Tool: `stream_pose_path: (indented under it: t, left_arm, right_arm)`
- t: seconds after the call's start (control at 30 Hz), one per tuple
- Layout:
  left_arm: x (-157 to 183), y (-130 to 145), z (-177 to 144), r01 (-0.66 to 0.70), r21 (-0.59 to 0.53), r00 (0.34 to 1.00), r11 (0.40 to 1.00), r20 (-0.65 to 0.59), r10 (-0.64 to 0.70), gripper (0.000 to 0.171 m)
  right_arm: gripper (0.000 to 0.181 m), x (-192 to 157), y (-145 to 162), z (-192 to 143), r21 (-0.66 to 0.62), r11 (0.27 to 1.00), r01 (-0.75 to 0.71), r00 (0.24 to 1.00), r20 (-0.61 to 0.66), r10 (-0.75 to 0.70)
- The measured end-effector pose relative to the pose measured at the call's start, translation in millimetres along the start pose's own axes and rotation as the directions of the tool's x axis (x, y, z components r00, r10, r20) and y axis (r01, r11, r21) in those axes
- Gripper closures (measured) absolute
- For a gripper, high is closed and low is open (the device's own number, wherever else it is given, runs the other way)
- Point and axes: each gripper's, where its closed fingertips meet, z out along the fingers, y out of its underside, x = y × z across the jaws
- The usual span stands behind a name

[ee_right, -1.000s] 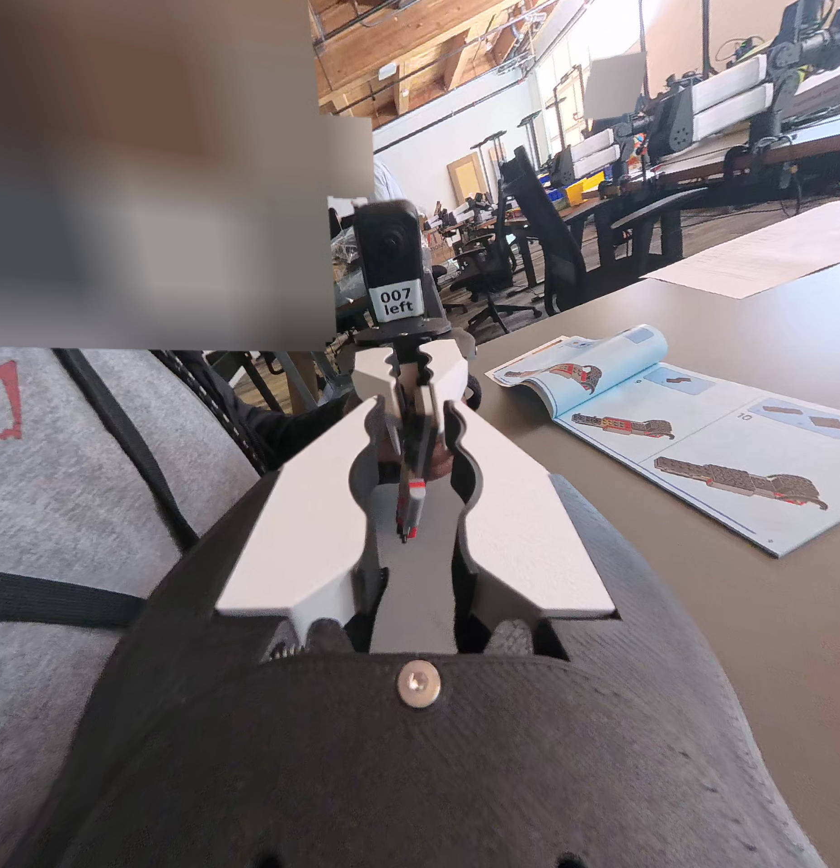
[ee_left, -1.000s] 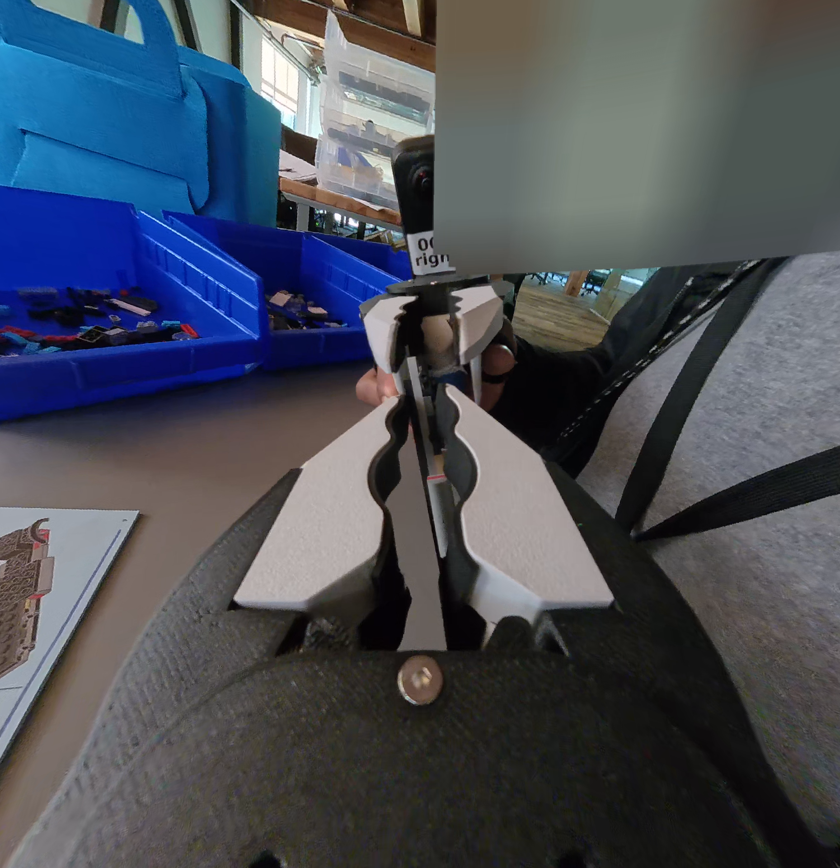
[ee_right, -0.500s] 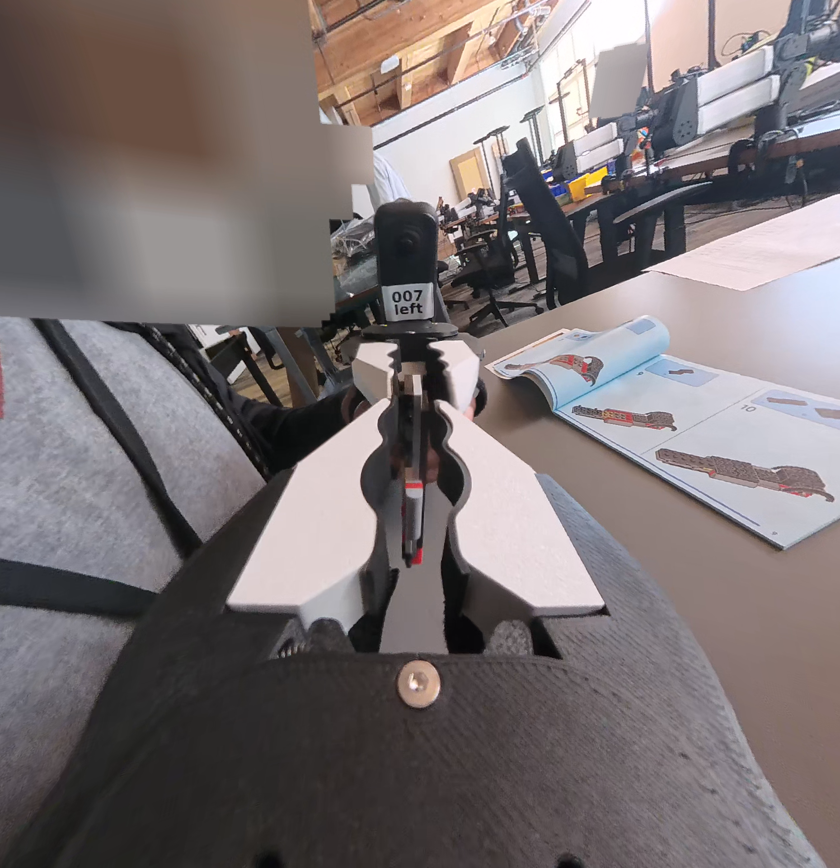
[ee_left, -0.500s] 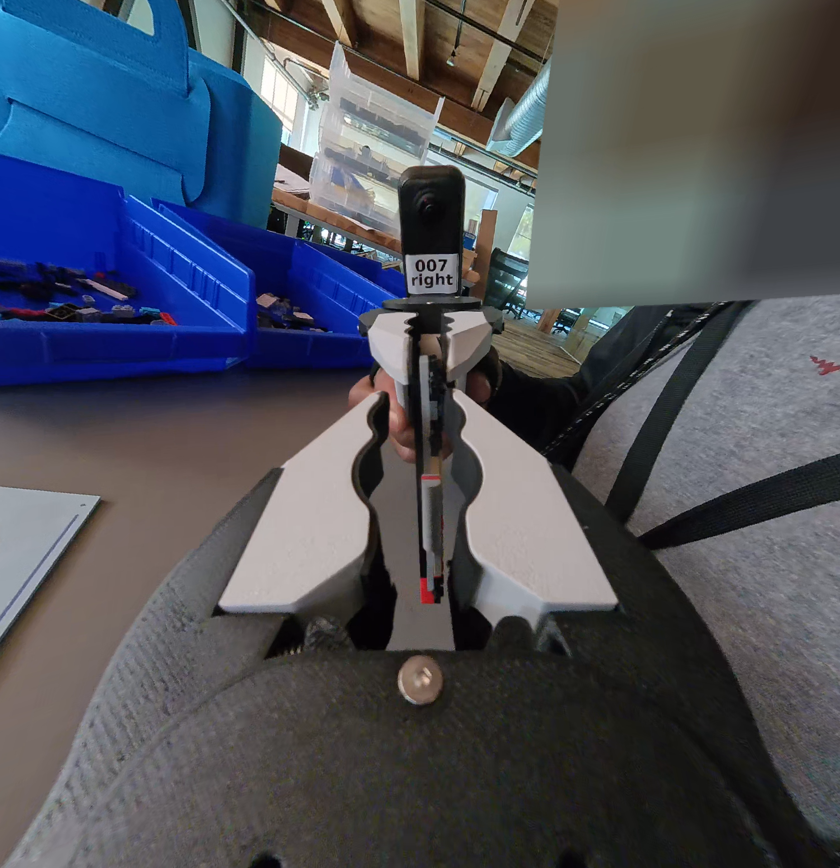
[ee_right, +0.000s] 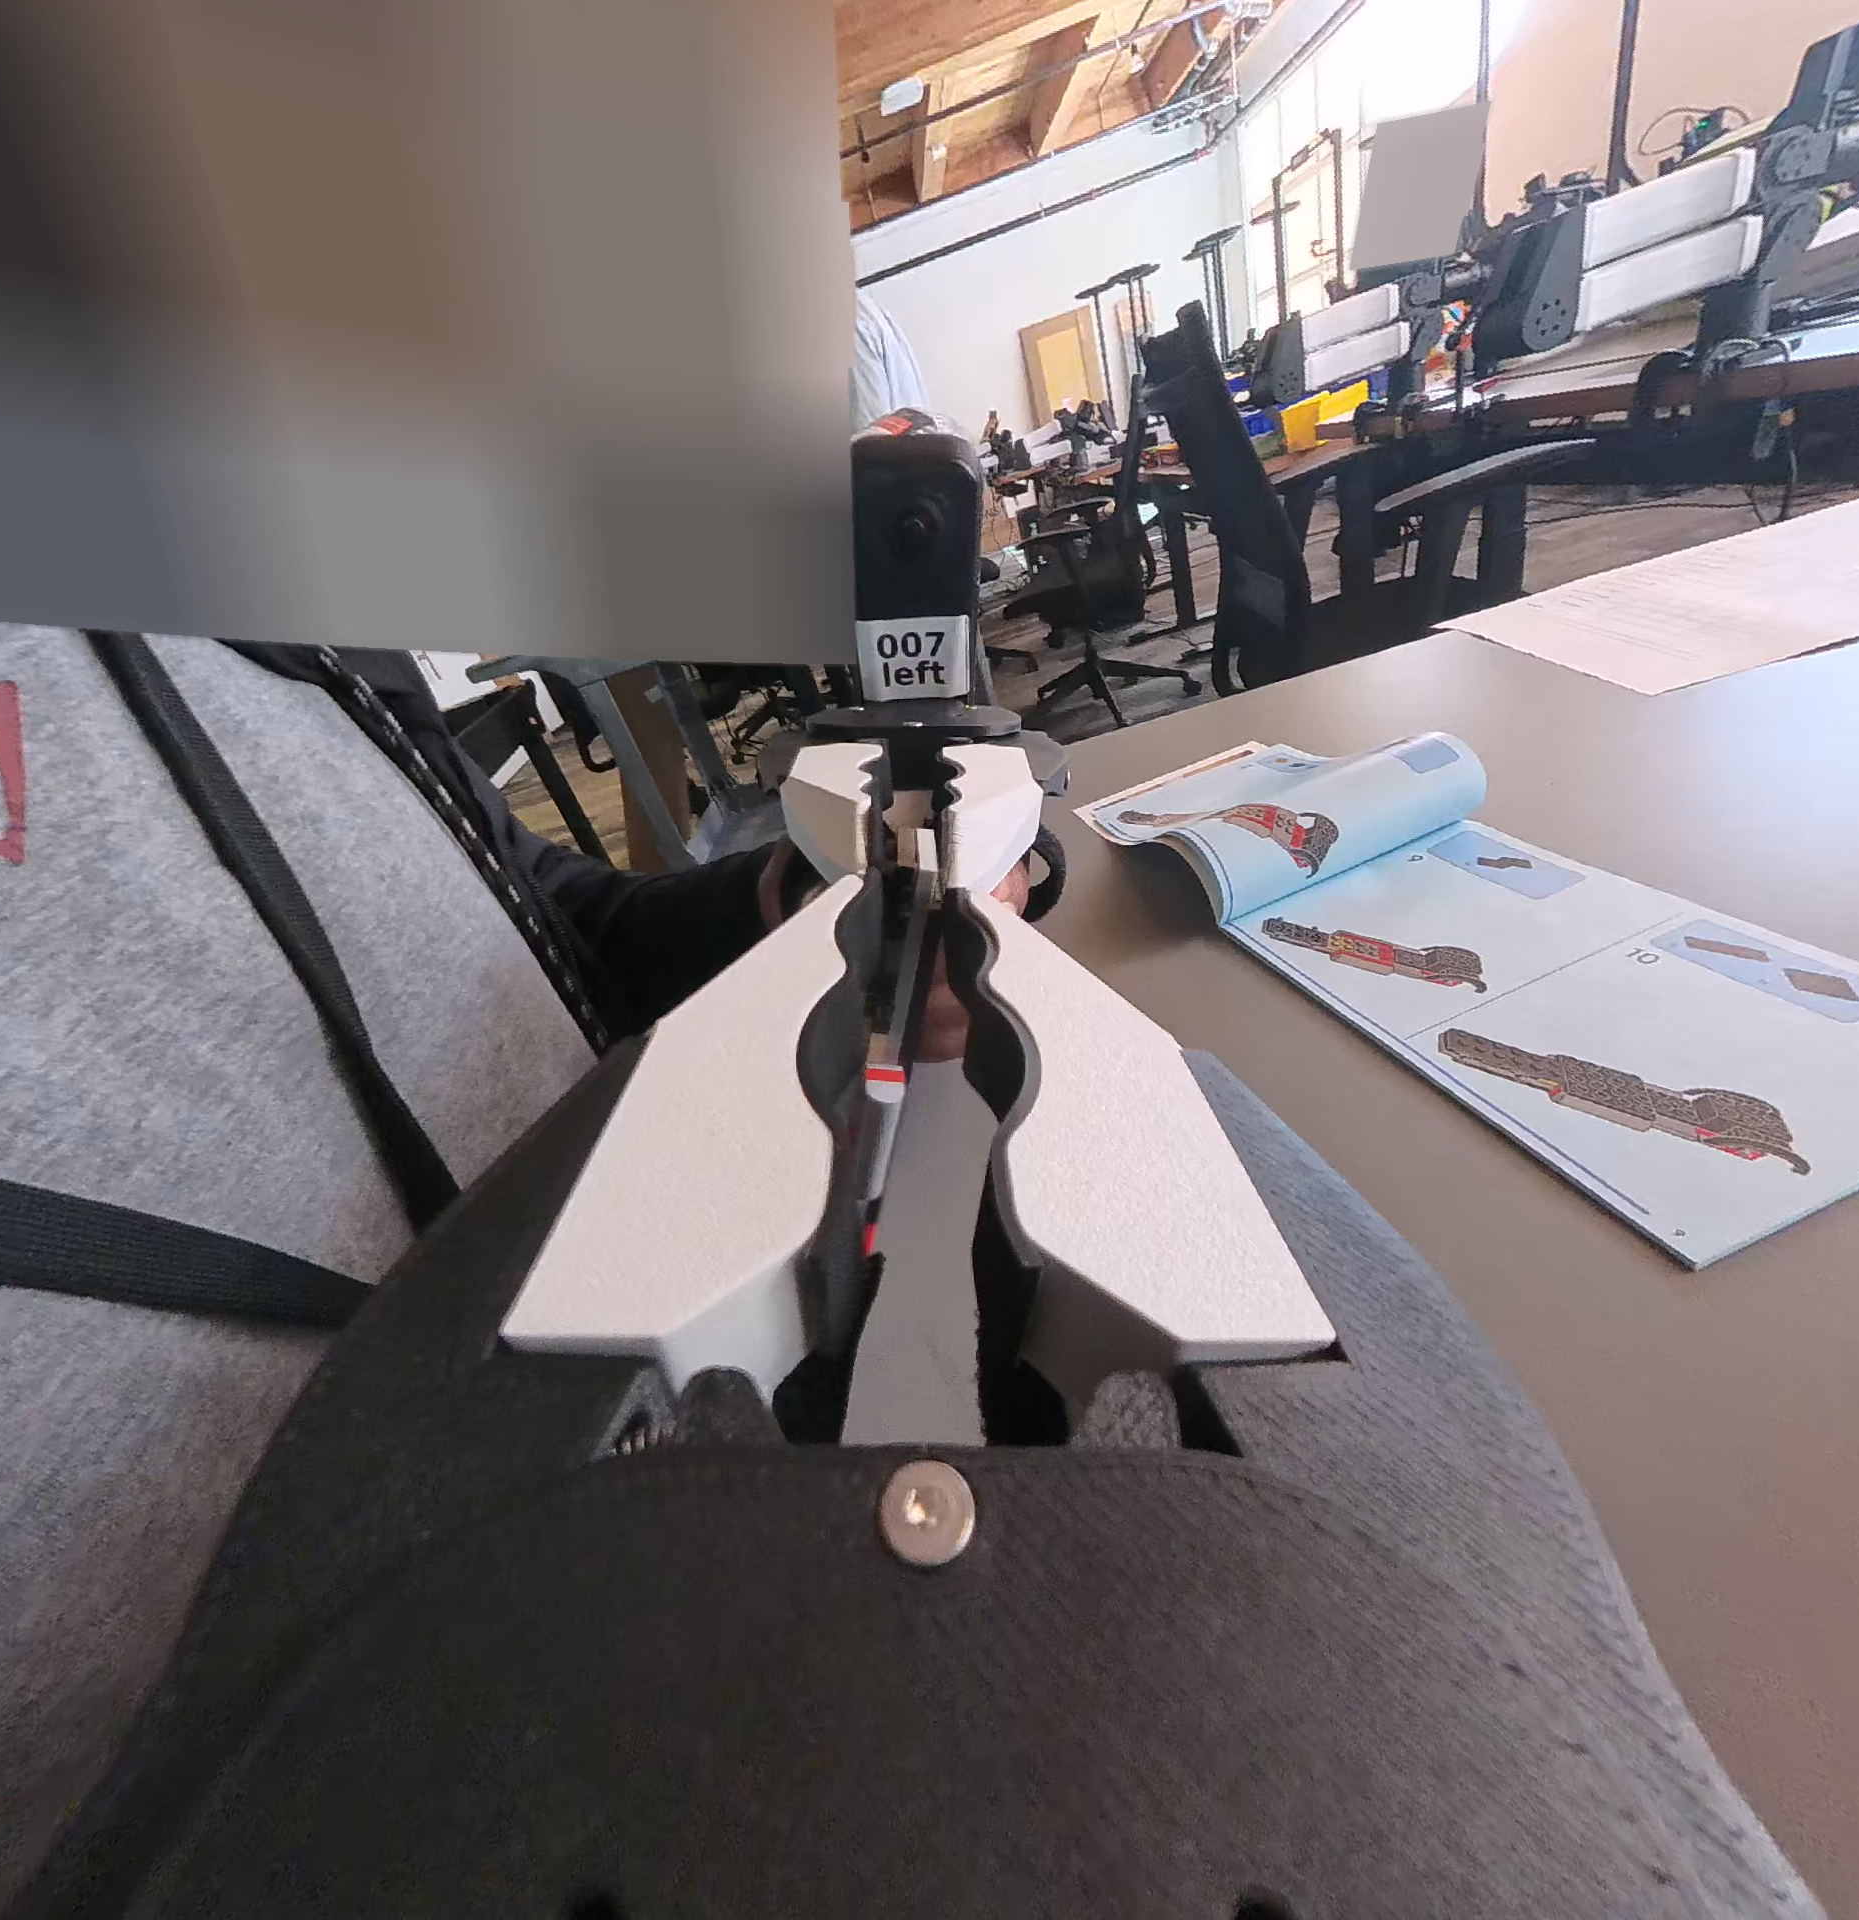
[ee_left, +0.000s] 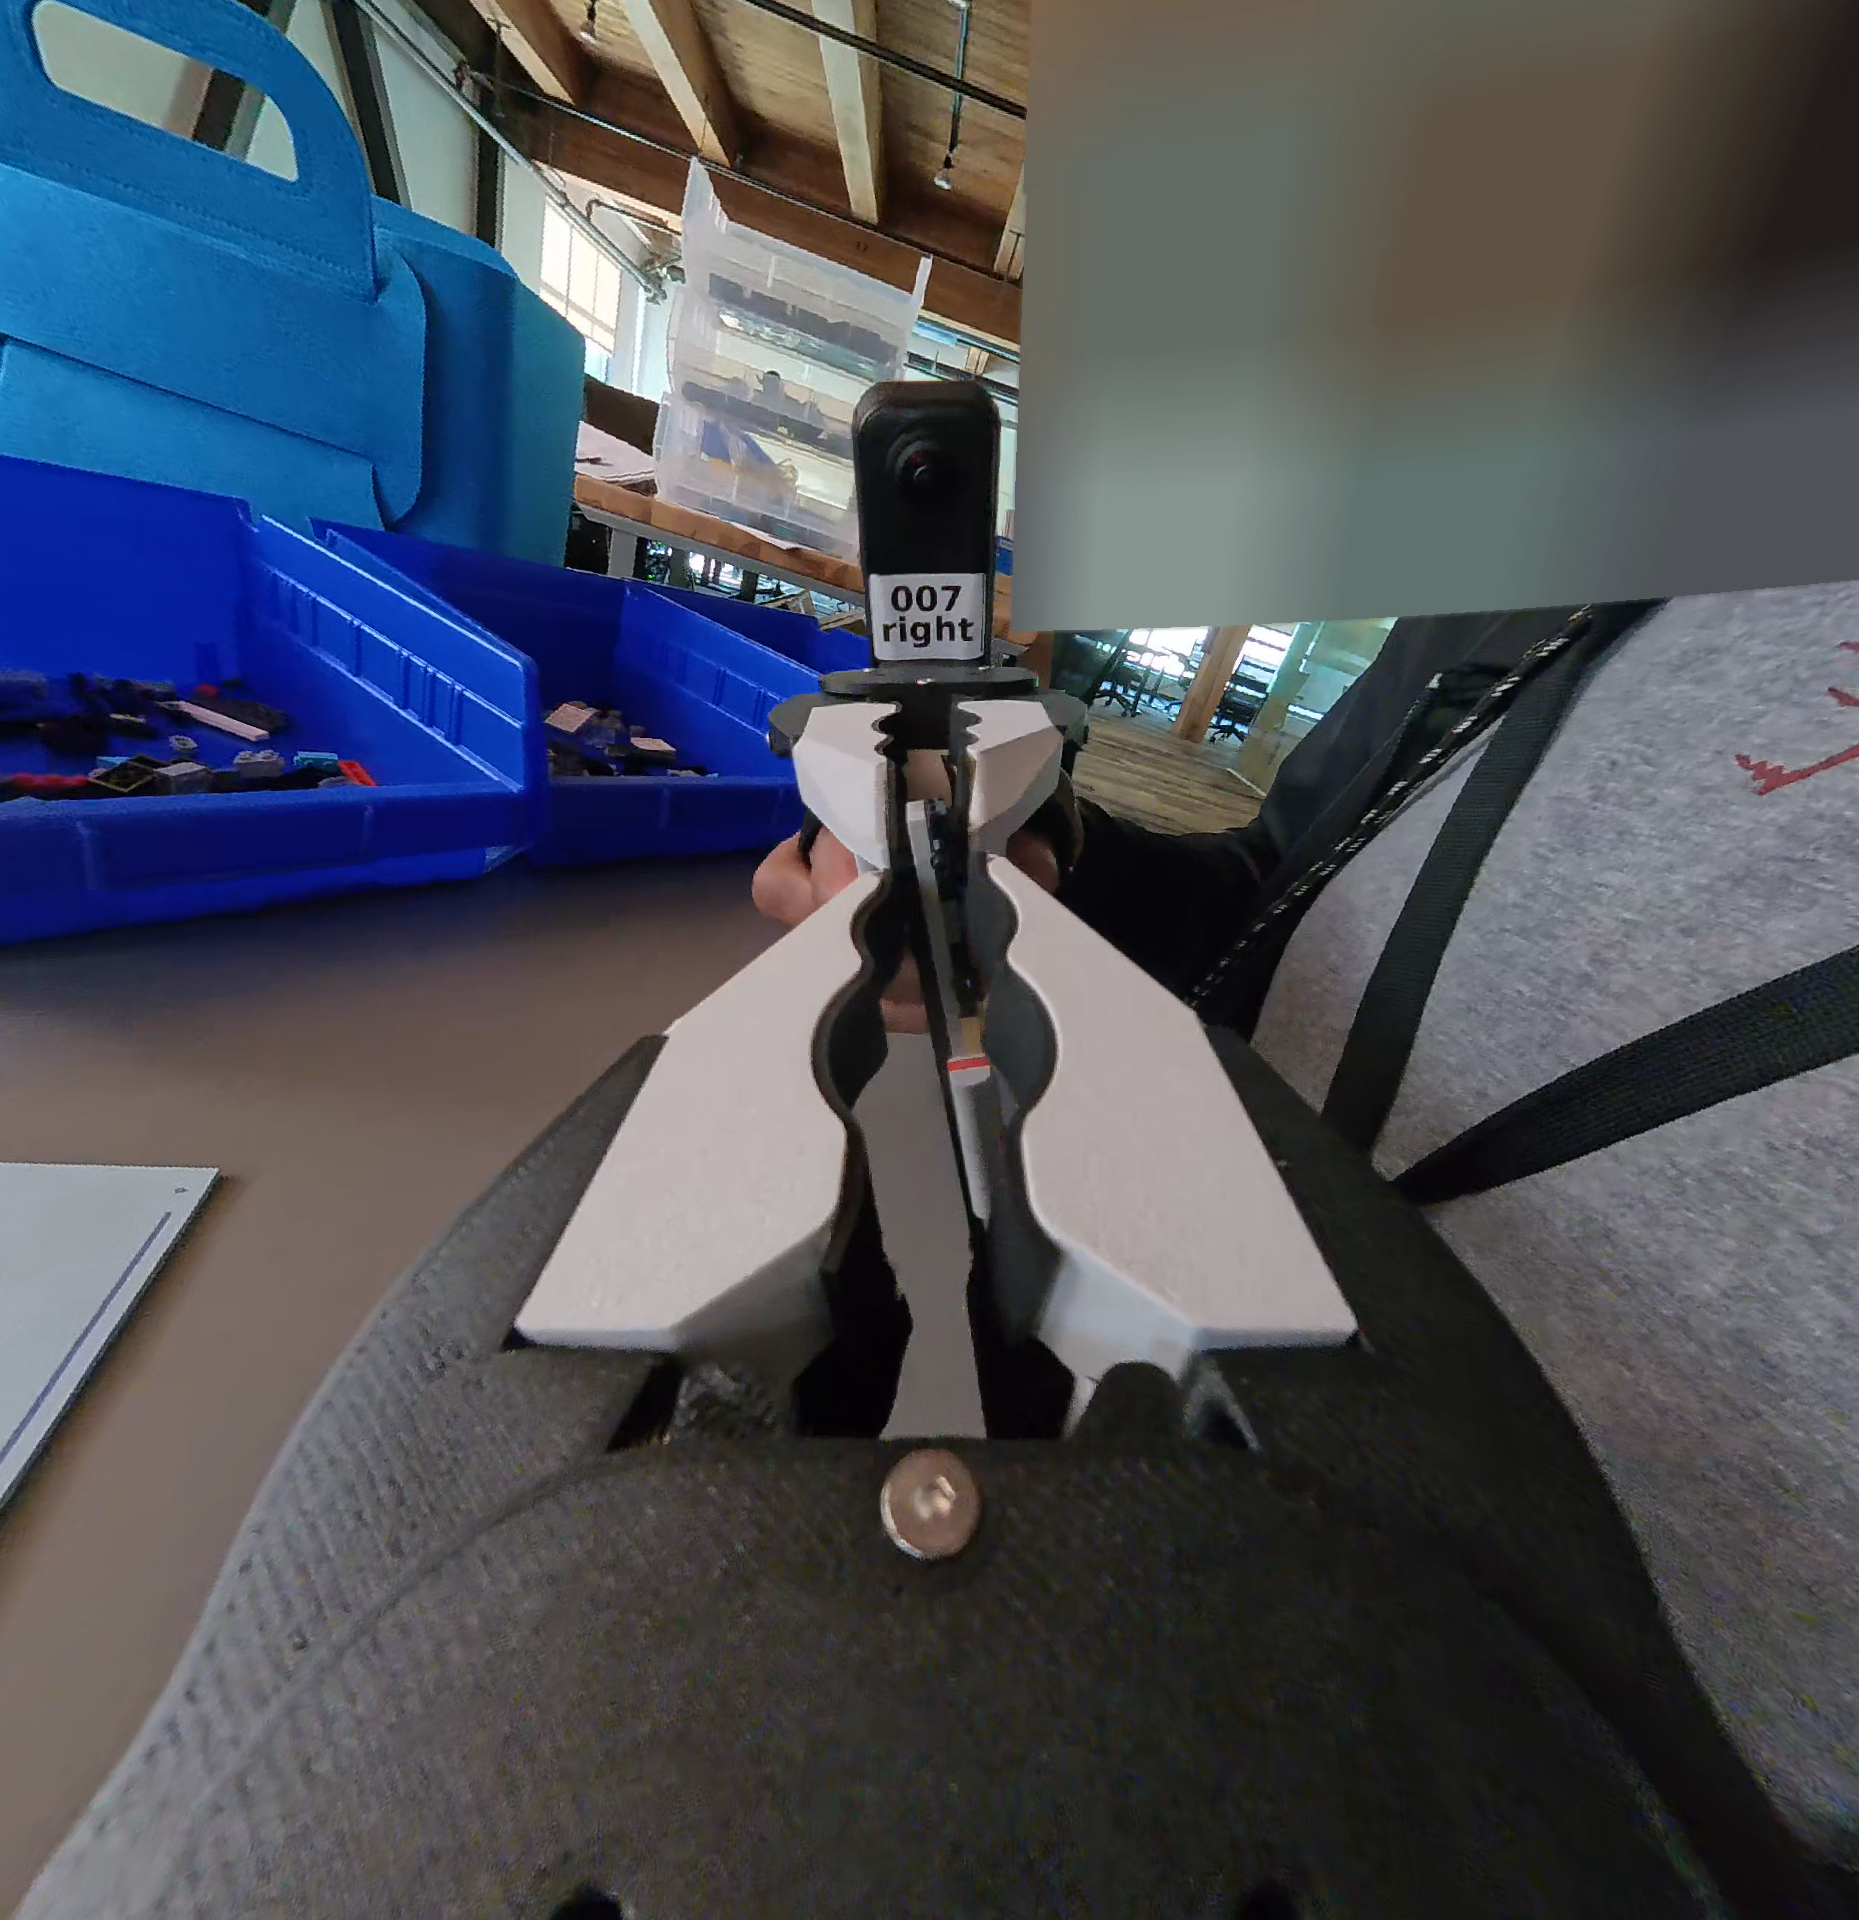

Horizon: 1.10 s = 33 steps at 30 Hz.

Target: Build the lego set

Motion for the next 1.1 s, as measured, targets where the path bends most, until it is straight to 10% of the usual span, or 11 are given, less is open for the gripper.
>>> stream_pose_path:
  t: [0.47,0.77,1.1]
  left_arm:
    - [-24.2,18.6,-12.4,0.272,0.02,0.957,0.962,0.099,-0.273,0.144]
    - [-46.0,12.1,-74.5,0.213,0.124,0.932,0.969,0.271,-0.239,0.127]
    - [-54.6,11.6,-98.4,0.198,0.099,0.923,0.975,0.316,-0.219,0.118]
  right_arm:
    - [0.167,33.5,30.7,3.3,-0.093,0.972,-0.216,0.975,-0.074,0.21]
    - [0.166,81.2,72.3,5.5,-0.189,0.844,-0.501,0.859,-0.222,0.46]
    - [0.166,100.0,91.8,4.6,-0.267,0.817,-0.511,0.846,-0.325,0.423]
